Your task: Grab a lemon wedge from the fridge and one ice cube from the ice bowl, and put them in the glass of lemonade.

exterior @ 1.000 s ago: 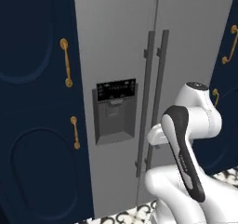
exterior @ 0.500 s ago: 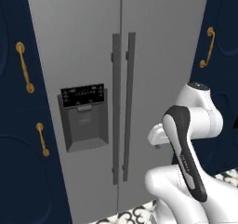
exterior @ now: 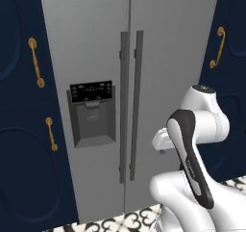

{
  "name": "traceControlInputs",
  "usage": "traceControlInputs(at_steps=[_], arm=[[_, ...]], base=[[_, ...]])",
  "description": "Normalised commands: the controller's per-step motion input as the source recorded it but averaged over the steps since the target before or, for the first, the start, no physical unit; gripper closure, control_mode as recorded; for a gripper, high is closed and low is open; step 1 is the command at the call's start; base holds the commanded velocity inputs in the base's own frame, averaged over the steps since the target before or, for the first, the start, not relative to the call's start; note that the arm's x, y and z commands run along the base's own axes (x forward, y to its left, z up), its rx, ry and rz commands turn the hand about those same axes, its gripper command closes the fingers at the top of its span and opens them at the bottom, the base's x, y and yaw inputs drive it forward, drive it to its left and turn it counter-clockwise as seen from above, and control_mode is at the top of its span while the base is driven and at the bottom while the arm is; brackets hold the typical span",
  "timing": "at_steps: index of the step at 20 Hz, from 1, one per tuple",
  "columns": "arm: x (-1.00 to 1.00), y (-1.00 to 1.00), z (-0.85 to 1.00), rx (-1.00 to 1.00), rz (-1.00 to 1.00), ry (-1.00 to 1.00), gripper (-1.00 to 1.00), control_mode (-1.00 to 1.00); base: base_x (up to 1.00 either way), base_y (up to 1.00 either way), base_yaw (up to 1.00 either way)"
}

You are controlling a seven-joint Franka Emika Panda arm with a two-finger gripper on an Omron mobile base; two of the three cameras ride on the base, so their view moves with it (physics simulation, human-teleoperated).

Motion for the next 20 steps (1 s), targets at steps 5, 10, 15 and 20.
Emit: traceControlInputs(at_steps=[5,10,15,20], arm=[[0.00,0.00,0.00,0.00,0.00,0.00,-1.00,1.00],[0.00,0.00,0.00,0.00,0.00,0.00,-1.00,1.00],[0.01,0.00,0.00,0.00,0.00,0.00,-1.00,-1.00],[0.21,0.00,0.17,0.00,0.00,-0.01,-1.00,-1.00]], base=[[-0.05,0.03,-0.05],[0.00,0.00,-0.03],[0.00,0.00,0.00],[0.00,0.00,0.00]])
